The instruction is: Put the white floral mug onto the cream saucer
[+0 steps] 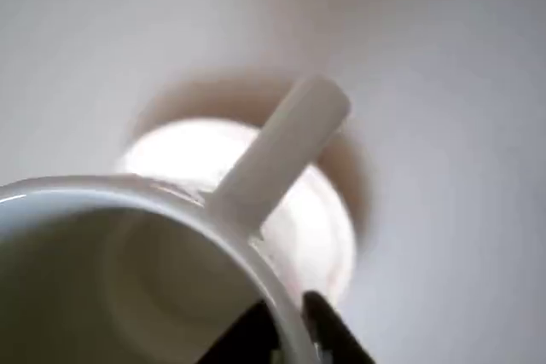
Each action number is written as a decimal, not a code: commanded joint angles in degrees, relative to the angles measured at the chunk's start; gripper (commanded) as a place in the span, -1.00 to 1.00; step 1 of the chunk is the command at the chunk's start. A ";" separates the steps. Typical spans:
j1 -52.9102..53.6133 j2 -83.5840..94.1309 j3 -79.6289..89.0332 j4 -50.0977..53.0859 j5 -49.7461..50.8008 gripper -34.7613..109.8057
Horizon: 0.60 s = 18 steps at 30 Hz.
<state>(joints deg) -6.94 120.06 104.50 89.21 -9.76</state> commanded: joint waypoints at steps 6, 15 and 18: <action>-5.98 -3.34 -2.20 -7.65 2.99 -0.54; -6.15 -5.10 5.54 -14.24 2.81 -0.54; -5.36 -4.57 8.61 -16.08 2.37 -0.54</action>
<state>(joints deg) -12.92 114.08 111.88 76.90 -7.12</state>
